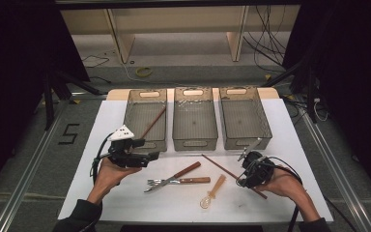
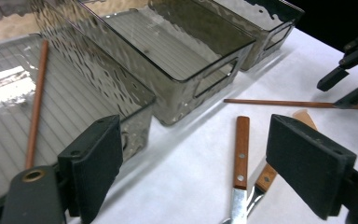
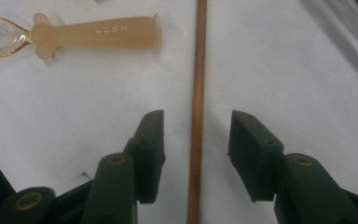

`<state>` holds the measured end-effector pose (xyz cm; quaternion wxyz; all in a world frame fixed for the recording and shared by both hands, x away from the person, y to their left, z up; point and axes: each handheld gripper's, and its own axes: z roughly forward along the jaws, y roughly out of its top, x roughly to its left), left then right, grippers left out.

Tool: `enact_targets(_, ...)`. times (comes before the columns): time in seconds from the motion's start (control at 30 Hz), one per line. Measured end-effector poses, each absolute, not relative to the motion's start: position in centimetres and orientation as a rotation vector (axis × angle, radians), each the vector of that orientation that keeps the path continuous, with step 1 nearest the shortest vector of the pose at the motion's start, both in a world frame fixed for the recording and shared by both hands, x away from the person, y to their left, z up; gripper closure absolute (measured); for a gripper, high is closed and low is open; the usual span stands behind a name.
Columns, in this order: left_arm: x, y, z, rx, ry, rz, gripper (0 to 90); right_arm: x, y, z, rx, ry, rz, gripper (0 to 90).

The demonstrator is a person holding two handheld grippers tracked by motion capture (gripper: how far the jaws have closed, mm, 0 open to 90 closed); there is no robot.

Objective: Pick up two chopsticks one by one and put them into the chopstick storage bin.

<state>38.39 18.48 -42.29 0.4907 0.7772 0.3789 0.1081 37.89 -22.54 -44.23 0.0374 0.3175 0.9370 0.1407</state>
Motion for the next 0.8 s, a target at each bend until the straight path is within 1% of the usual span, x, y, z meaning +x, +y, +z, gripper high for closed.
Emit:
enact_targets(0.2,37.7,18.2,-43.2,1.926,0.913,0.257,18.2,38.1,-22.4,-44.5,0.971,2.892,0.391,62.9)
enact_targets(0.57,36.9,17.8,-43.8,1.928,0.900,0.268,18.4,38.3,-22.3,-45.2,0.954,2.922,0.293,73.3)
enact_targets(0.8,36.8,17.8,-44.0,1.939,0.899,0.276,18.5,38.3,-22.1,-45.5,0.955,2.924,0.246,82.3)
